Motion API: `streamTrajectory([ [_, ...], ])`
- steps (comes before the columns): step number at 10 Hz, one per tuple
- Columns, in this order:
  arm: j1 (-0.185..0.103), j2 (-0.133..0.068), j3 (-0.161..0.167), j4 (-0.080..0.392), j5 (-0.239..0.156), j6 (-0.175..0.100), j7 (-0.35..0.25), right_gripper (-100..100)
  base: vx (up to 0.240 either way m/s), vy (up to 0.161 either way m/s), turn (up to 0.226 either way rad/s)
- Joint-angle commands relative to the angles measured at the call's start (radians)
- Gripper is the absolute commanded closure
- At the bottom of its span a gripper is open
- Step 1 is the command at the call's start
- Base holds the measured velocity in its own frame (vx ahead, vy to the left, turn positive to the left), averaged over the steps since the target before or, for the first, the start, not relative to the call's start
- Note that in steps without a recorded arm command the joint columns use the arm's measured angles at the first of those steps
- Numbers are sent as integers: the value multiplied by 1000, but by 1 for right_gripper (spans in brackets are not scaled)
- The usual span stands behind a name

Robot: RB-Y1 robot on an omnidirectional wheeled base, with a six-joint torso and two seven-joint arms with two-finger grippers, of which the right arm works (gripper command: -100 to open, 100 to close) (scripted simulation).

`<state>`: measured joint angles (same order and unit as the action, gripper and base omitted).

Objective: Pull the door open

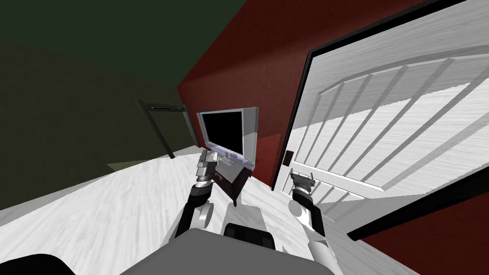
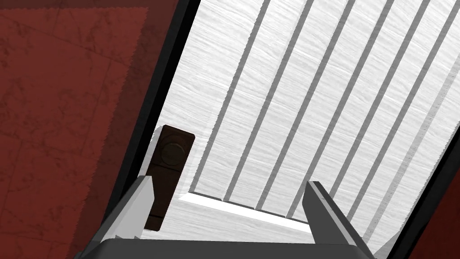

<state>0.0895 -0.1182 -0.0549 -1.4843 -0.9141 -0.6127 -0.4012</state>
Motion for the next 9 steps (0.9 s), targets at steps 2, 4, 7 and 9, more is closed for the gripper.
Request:
streamTrajectory([
  [2,-21,-2,-4,45,-56,-9,-19,-100,35,-93,150],
  [4,-39,-3,-8,77,-96,-14,-30,-100,41,-91,168],
  [7,-65,-5,-15,124,-154,-21,-47,-100,32,-98,151],
  [9,-80,-6,-19,152,-189,-24,-57,-100,27,-87,135],
])
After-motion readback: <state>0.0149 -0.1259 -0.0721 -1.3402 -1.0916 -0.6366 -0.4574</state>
